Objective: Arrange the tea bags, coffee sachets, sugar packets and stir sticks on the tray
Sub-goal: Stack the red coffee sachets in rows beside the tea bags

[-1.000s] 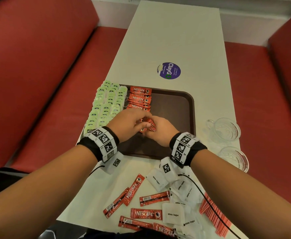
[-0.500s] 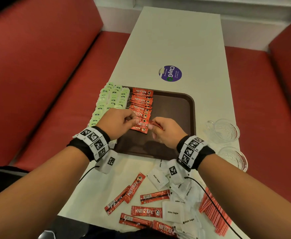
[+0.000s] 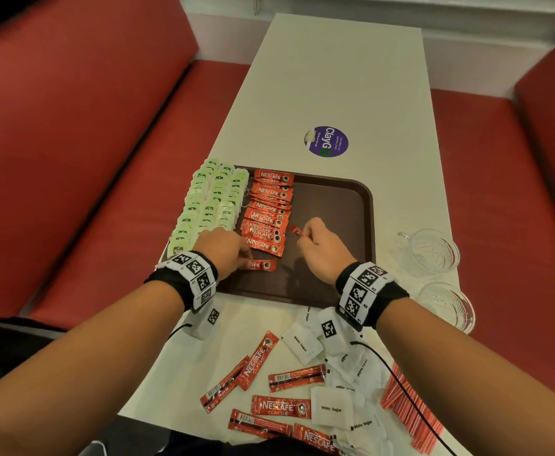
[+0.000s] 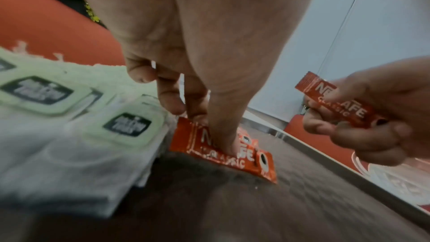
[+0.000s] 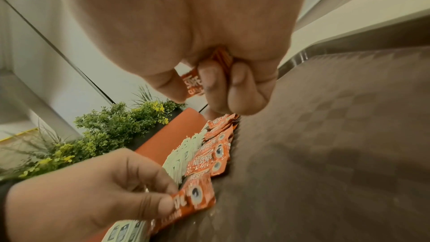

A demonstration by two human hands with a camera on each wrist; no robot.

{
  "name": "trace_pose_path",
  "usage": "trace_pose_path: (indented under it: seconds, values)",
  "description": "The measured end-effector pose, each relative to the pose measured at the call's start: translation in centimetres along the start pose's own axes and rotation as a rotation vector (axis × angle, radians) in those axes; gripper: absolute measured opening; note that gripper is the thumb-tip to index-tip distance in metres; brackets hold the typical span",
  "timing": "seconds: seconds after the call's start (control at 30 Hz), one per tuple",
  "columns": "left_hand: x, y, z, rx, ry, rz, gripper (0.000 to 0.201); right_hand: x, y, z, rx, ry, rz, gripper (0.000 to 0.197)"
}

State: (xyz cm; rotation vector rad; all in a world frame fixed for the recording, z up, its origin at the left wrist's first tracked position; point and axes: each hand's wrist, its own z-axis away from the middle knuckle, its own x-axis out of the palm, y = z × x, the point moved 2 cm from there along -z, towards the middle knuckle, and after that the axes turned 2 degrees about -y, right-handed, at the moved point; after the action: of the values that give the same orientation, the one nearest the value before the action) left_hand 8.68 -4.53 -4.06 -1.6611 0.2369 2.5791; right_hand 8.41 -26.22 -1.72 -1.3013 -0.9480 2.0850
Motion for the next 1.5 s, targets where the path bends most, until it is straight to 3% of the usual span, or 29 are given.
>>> trace_pose_path:
  seconds: [0.2, 0.37, 0.6, 0.7, 0.8, 0.87, 0.97, 1.13, 1.27, 1.4, 1.5]
  values:
    - [0.1, 0.4, -0.7, -0.002, 0.138, -0.096, 0.029, 0.0, 0.7, 0.2, 0.038, 0.000, 0.019, 0.019]
    - [0.3, 1.2, -1.0, 0.060, 0.090, -0.143, 0.025, 0.4, 1.1, 0.5, 0.015, -0.025, 0.060, 0.019]
    - [0.1, 2.0, -2.0, 0.075, 0.126, -0.105, 0.022, 0.9, 1.4, 0.7, -0.009, -0.045, 0.070, 0.017]
    - [-0.4, 2.4, -1.7, 0.079, 0.168, -0.030, 0.021, 0.9, 1.5, 0.5, -0.005, -0.046, 0.130, 0.013]
    - [-1.6, 2.8, -0.9, 0.158, 0.260, 0.278, 0.035, 1.1, 1.7, 0.5, 0.000, -0.084, 0.173, 0.010]
    - [-2.6, 3.6, 0.1, 0.255, 0.258, 0.413, 0.028, 1.1, 1.4, 0.7, -0.033, -0.098, 0.181, 0.008]
    - [-3.1, 4.8, 1.4, 0.349, 0.203, 0.319, 0.015, 1.1, 0.5, 1.3, -0.097, -0.092, 0.151, 0.011]
    - [-2.8, 4.2, 2.6, 0.252, 0.263, 0.281, 0.009, 0.9, 0.0, 2.3, -0.052, -0.087, 0.112, 0.024]
    - [-1.3, 2.4, 3.3, 0.070, 0.227, 0.306, 0.003, 0.8, 0.7, 4.4, -0.062, -0.094, 0.290, 0.045]
    - [1.0, 1.7, 3.3, -0.079, 0.094, 0.177, 0.003, 2.3, 1.3, 7.6, -0.198, -0.307, 0.515, 0.035]
    - [1.5, 1.9, 3.0, -0.131, 0.104, 0.051, 0.006, 4.1, 2.0, 9.5, -0.254, -0.468, 0.665, 0.036]
